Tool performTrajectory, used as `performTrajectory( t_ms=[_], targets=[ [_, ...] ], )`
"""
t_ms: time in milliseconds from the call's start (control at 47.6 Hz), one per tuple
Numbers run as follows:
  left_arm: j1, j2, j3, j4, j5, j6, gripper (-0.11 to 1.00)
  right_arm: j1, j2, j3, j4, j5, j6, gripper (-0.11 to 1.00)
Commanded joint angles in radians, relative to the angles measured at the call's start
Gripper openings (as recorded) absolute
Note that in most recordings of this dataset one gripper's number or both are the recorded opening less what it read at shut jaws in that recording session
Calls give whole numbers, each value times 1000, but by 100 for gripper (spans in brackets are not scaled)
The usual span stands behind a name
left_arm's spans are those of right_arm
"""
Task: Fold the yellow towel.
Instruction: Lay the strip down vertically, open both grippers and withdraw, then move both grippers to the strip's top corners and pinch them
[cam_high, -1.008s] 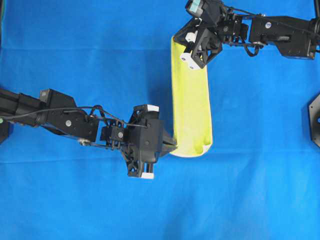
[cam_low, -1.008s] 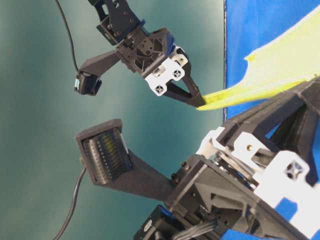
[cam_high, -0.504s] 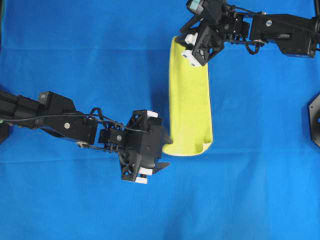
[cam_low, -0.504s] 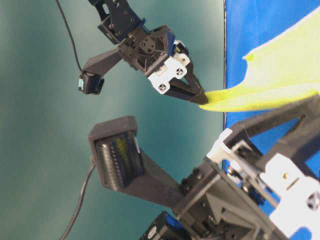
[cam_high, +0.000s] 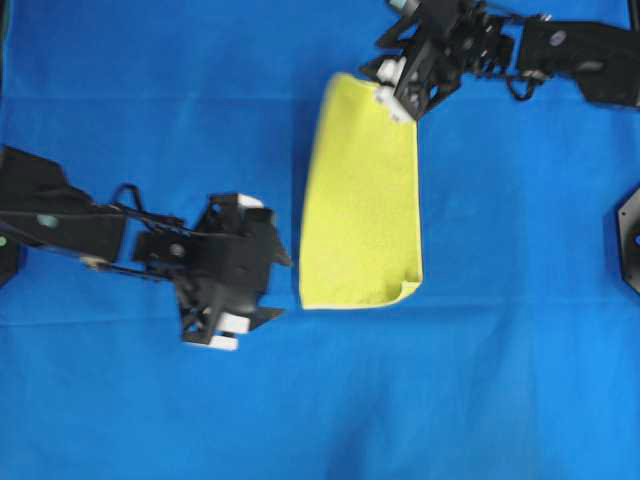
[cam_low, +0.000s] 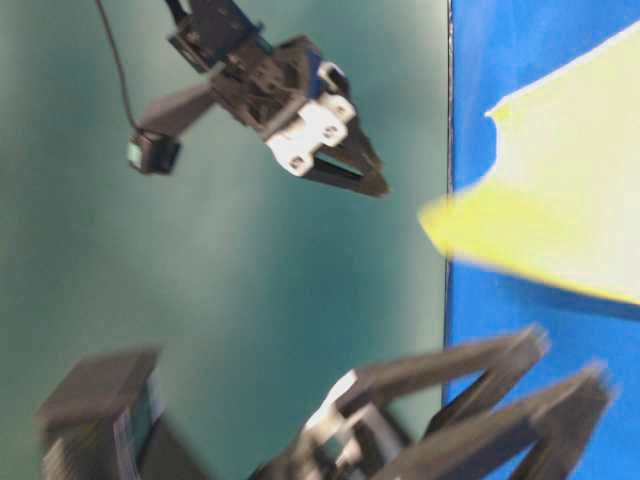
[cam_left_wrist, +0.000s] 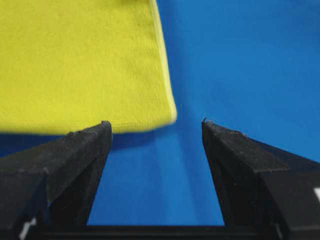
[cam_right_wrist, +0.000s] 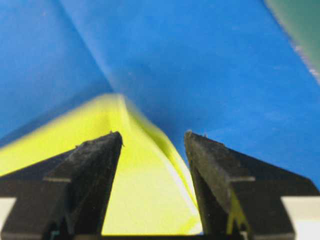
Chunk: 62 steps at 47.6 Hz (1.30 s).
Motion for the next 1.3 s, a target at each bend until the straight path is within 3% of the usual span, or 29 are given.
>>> performTrajectory(
  t_ms=[0, 294, 630, 819, 1281],
  targets=[
    [0, -77, 18, 2, 0, -3, 70, 6, -71, 5, -3, 18, -2, 58],
    [43, -232, 147, 2, -74, -3, 70, 89, -268, 152, 5, 11, 9, 58],
    [189, -462, 380, 2, -336, -2, 70, 135, -563, 396, 64, -123, 9, 58],
    [225, -543, 480, 2, -387, -18, 70, 132, -672, 531, 87, -238, 9, 58],
    [238, -535, 482, 2, -391, -23, 70, 126, -678, 546, 107, -241, 8, 58]
  ],
)
